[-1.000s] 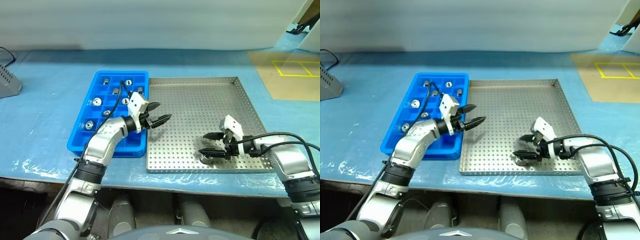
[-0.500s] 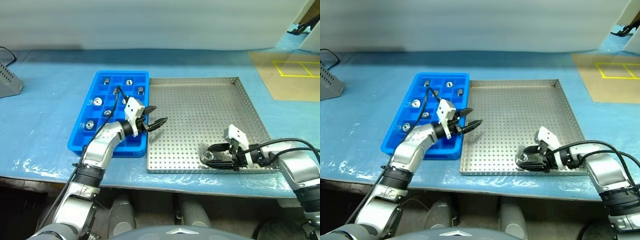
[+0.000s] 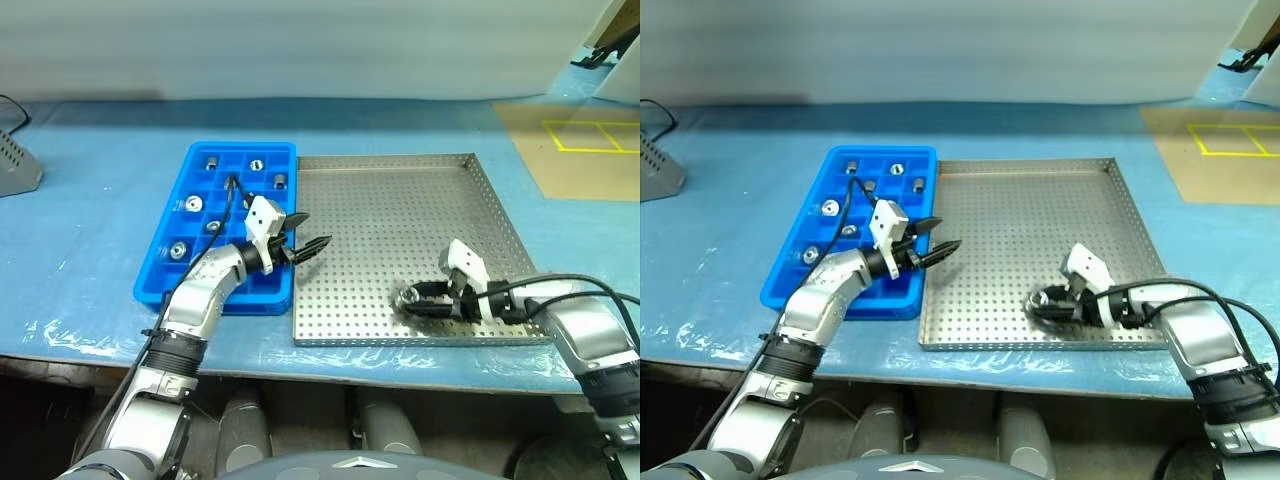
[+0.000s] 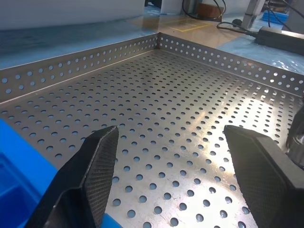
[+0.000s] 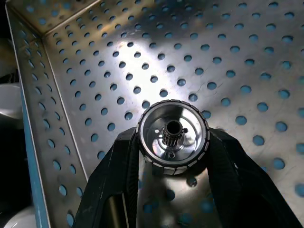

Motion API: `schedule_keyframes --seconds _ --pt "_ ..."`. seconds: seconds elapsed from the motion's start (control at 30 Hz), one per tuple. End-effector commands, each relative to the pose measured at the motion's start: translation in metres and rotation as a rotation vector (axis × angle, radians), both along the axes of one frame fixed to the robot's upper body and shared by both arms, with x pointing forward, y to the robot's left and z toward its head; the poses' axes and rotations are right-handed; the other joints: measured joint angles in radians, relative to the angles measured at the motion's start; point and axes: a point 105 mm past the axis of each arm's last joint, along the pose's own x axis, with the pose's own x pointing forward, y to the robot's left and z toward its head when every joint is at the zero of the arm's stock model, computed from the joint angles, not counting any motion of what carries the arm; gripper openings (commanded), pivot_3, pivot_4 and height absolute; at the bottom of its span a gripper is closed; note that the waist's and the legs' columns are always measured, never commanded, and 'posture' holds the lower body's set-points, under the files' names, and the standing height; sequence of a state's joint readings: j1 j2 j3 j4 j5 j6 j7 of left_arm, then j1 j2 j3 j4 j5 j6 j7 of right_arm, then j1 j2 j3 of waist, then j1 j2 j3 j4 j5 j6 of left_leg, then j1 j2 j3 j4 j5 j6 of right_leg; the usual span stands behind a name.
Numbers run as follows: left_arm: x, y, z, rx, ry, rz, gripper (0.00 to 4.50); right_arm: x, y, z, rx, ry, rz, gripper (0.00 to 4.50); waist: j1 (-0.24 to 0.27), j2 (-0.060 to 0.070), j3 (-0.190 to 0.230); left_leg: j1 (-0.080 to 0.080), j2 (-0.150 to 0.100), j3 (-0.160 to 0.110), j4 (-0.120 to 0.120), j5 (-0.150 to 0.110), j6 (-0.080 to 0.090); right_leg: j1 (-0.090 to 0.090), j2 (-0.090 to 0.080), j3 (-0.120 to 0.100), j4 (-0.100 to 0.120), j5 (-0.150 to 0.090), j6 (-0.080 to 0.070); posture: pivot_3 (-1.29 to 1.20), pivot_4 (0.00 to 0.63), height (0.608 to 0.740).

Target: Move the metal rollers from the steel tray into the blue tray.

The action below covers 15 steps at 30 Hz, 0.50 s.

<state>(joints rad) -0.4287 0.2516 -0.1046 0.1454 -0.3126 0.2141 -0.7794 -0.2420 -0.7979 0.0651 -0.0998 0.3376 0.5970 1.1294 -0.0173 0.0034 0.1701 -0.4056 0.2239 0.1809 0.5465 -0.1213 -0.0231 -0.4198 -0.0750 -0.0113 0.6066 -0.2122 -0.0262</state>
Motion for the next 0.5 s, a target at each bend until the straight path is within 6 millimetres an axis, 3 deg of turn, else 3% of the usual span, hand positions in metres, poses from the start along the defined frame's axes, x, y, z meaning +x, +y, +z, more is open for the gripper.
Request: schedule_keyframes --seconds 0.03,0.17,0.5 --pt "-0.001 0.007 0.018 -0.037 -0.062 0.024 3.74 0.025 0.002 0.039 0.09 -0.154 -0.052 1.59 0.002 0.0 0.0 0.0 0.0 0.0 0.0 0.0 0.0 0.0 0.0 0.0 0.0 0.0 0.0 -0.28 0.15 0.74" --pt "-0.005 0.018 0.02 -0.027 -0.074 0.076 3.74 0.053 0.024 0.062 0.171 -0.262 -0.066 1.59 0.006 0.0 0.0 0.0 0.0 0.0 0.0 0.0 0.0 0.0 0.0 0.0 0.001 0.0 0.0 -0.2 0.15 0.74" --pt "-0.026 0.046 0.04 -0.009 -0.102 0.203 3.74 0.055 0.073 0.073 0.248 -0.264 0.128 1.59 0.047 0.0 0.0 -0.001 0.001 0.0 -0.003 0.0 0.0 -0.001 0.0 -0.002 0.0 0.0 -0.001 -0.03 0.15 0.74"
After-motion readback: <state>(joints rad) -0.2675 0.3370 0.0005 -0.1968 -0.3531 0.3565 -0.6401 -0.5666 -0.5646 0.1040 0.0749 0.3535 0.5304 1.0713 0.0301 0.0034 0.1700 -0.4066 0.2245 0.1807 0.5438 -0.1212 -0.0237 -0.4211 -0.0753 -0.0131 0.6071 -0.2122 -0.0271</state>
